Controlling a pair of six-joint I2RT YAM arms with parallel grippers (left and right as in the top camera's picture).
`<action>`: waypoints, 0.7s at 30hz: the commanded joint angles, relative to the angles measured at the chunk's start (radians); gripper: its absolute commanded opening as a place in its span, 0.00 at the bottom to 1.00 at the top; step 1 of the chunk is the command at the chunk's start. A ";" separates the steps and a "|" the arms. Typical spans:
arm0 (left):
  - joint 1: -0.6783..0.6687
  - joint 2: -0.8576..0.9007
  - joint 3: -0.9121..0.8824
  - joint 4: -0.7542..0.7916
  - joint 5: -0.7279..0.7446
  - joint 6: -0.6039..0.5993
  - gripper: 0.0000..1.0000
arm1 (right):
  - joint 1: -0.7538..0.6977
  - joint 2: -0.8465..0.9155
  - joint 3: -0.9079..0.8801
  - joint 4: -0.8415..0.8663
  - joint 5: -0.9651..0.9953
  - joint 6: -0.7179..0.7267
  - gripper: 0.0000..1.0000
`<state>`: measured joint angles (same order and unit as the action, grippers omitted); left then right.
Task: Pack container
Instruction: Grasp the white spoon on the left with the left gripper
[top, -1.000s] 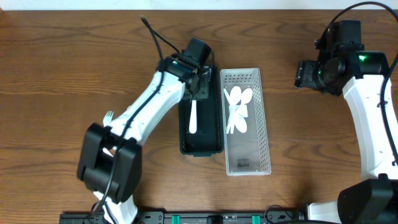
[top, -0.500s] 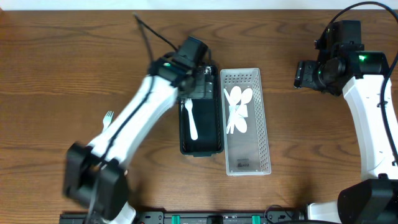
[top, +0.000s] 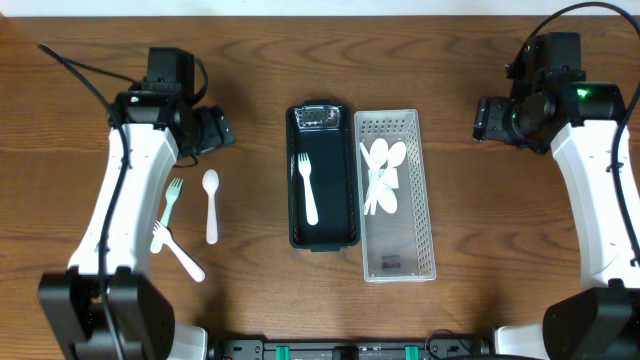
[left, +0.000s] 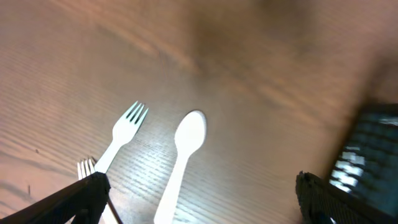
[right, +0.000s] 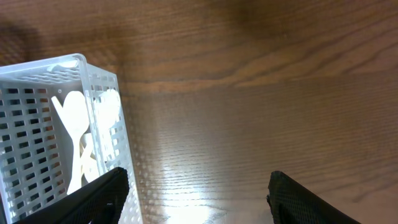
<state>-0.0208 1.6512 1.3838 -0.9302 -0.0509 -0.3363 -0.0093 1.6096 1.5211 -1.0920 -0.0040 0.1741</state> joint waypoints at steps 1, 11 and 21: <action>0.013 0.069 -0.058 0.035 0.037 0.060 0.98 | -0.003 0.000 -0.005 -0.001 0.003 -0.015 0.75; 0.015 0.268 -0.069 0.086 0.043 0.108 0.98 | -0.003 0.000 -0.005 -0.009 0.003 -0.016 0.75; 0.021 0.362 -0.069 0.103 0.113 0.170 0.98 | -0.004 0.000 -0.005 -0.008 0.004 -0.026 0.75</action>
<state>-0.0074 1.9968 1.3144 -0.8276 0.0242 -0.2012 -0.0093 1.6096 1.5211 -1.1000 -0.0040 0.1696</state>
